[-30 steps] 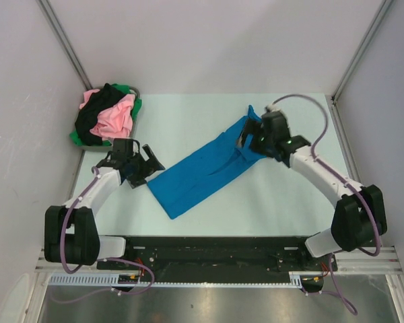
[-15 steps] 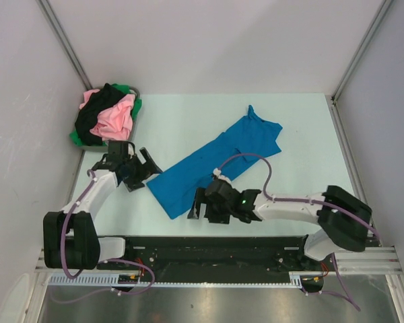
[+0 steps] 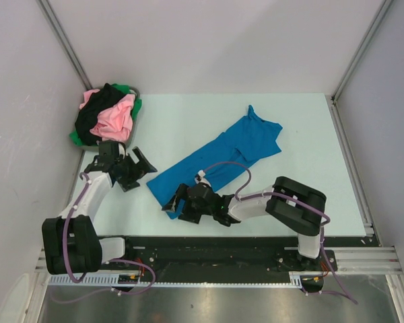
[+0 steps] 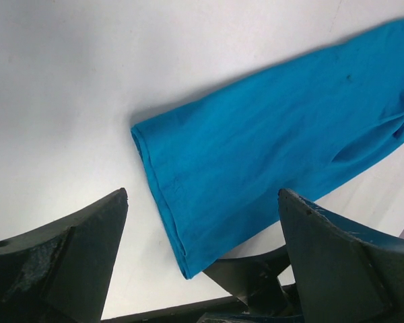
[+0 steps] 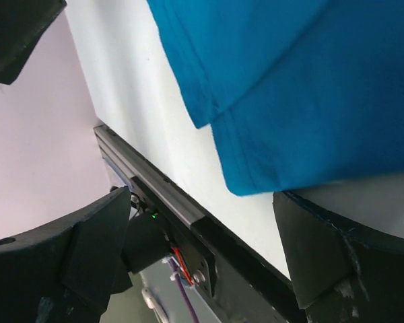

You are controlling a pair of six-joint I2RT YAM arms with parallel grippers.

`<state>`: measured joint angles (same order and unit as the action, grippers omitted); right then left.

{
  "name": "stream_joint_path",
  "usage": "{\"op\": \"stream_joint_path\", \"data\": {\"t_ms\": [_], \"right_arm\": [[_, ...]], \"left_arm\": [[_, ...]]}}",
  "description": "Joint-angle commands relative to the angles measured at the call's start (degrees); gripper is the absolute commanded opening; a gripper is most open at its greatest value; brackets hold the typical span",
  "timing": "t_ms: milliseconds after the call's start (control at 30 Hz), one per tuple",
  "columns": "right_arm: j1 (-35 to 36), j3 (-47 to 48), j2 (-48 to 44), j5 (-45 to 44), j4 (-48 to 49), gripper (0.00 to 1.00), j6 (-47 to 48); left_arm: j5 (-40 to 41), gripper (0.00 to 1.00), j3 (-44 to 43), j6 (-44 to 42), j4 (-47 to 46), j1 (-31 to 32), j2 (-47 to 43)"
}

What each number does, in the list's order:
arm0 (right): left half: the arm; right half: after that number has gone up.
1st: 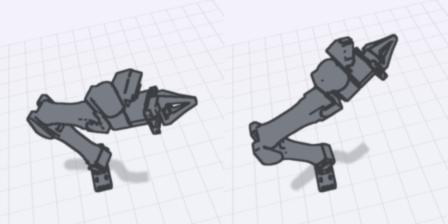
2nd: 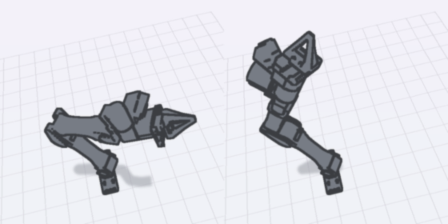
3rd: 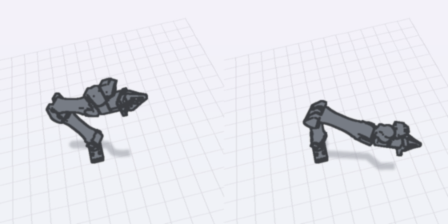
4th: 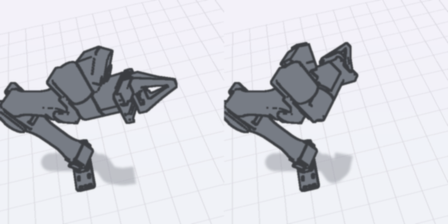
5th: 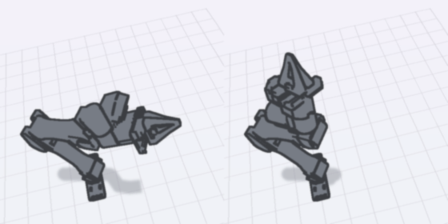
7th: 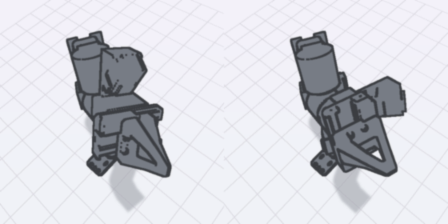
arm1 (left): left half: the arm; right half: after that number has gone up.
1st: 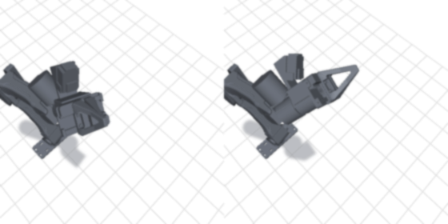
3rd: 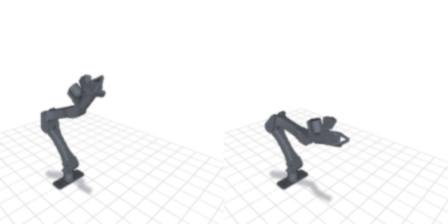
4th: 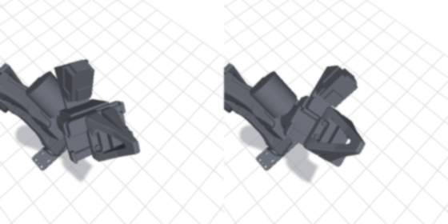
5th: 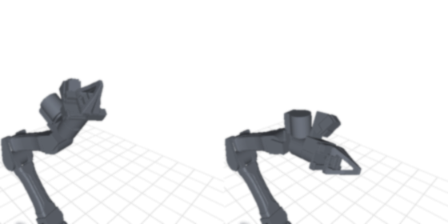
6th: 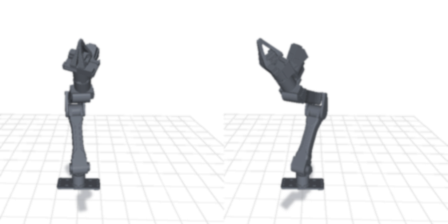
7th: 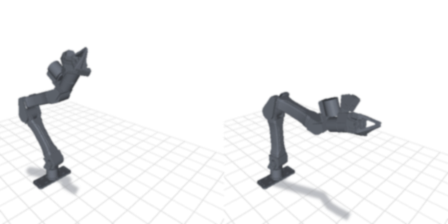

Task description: Fold and stack the t-shirts

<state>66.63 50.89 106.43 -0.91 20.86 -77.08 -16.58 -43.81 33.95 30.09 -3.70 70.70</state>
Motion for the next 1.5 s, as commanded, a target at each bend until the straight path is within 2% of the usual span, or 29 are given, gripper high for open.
{"op": "stream_joint_path", "data": {"t_ms": [0,67,133,233,267,367,800,867,1067,1200,1367,1467], "right_arm": [[0.16,0.34,6.68,0.03,-6.0,0.92,0.61],[0.17,0.61,7.47,-0.41,-6.8,0.89,1.14],[-0.18,0.87,8.0,-0.94,-7.94,0.82,1.14],[-0.36,1.22,8.53,-1.29,-8.9,0.65,1.76],[-0.45,1.31,8.79,-1.46,-9.08,0.56,1.93],[-0.54,1.93,9.4,-2.26,-10.14,0.46,2.28],[-2.29,2.54,10.46,-3.4,-12.77,0.17,3.86],[-2.47,2.54,10.2,-3.84,-13.48,0.0,4.3],[-2.38,2.46,6.25,-4.36,-19.44,0.0,9.04],[-0.63,0.88,0.98,-7.08,-27.96,0.0,11.42],[-0.01,-9.91,-9.2,-6.83,-31.23,0.0,9.32],[0.34,-14.14,-13.86,-7.96,-34.65,0.0,7.21]], "left_arm": [[-2.23,0.98,-0.39,-1.79,0.15,-1.22,-2.05],[-2.4,0.98,-0.48,-1.61,0.32,-1.22,-2.14],[-2.58,0.98,-0.66,-1.61,0.24,-1.39,-2.4],[-2.58,0.98,-0.57,-1.7,0.24,-1.39,-2.41],[-2.67,0.98,-0.49,-1.61,0.15,-1.31,-2.41],[-2.93,0.98,-0.13,-1.52,-0.03,-1.39,-2.67],[-2.93,0.98,0.31,-2.58,0.15,-2.36,-2.41],[-2.93,0.98,0.31,-2.75,0.24,-2.53,-2.41],[-3.29,0.98,0.74,-2.67,0.41,-2.54,-3.46],[-4.42,0.98,2.76,-1.79,-0.46,-2.54,-5.39],[-0.04,0.97,4.61,-0.3,-0.12,0.54,-9.86],[-0.56,0.97,5.66,1.46,-0.64,2.38,-11.1]]}}
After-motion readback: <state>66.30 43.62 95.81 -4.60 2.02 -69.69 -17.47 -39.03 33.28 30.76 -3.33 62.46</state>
